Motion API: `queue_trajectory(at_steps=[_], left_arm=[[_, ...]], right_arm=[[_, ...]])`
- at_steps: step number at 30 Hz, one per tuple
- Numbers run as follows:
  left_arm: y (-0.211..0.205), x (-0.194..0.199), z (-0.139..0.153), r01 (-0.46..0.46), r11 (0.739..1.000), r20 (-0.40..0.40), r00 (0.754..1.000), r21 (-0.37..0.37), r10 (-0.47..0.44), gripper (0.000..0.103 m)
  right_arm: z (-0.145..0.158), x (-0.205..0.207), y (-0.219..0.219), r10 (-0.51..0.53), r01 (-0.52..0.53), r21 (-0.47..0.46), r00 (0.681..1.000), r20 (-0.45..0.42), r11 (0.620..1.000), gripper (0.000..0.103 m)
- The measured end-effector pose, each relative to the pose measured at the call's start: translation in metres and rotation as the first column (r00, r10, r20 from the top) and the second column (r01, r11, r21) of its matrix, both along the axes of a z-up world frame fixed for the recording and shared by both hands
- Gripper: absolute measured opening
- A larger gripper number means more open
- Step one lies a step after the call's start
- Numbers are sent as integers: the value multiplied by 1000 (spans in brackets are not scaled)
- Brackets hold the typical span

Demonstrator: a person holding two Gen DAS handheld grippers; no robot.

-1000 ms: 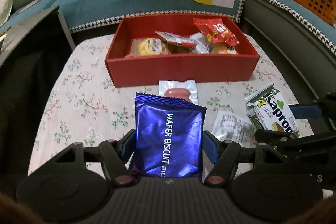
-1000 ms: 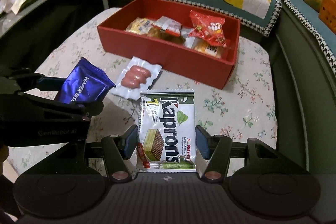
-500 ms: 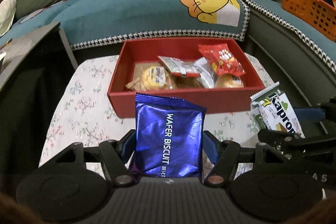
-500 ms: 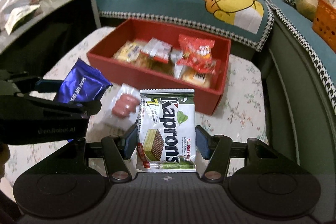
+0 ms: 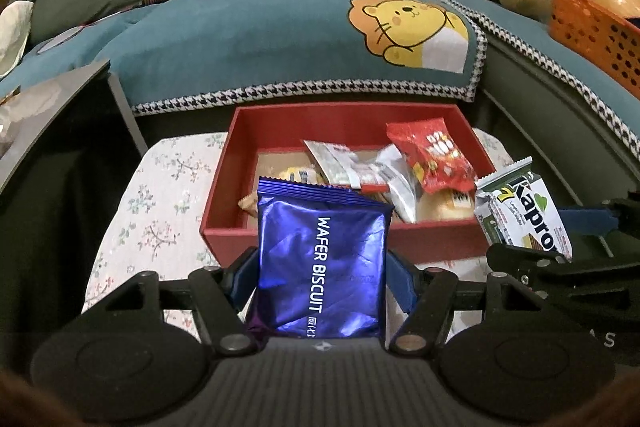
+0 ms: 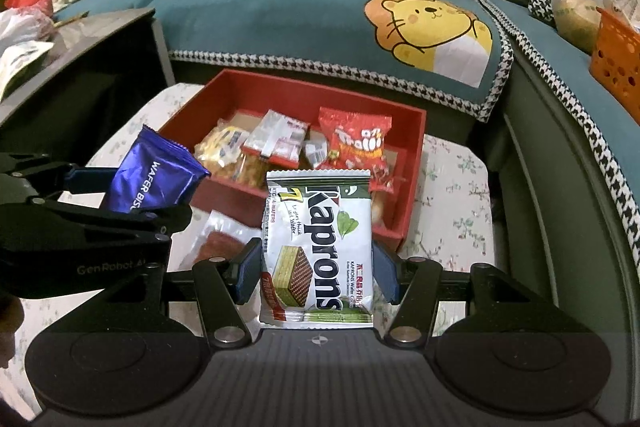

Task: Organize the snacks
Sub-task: 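Lower the blue wafer packet into the box with the left tool while the right tool lowers the Kaprons wafer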

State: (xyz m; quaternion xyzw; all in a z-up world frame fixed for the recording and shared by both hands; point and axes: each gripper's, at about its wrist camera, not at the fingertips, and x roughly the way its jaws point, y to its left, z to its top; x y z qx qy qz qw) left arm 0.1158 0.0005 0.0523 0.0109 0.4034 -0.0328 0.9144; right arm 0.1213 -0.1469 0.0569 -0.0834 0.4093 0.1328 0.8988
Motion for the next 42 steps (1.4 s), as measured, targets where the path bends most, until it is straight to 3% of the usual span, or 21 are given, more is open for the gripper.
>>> queue_trajectory(at_steps=[16,42], left_arm=[[0,57,0,-36,999,10,999,-21,36,103],[-4,124,-35,-91,996,-37,995,11,91,103]], right_arm=[[-1,56,4,-39,39,18,999,-6,999,65],[-35,119,2,-69,72,62,996,-54,995,65]])
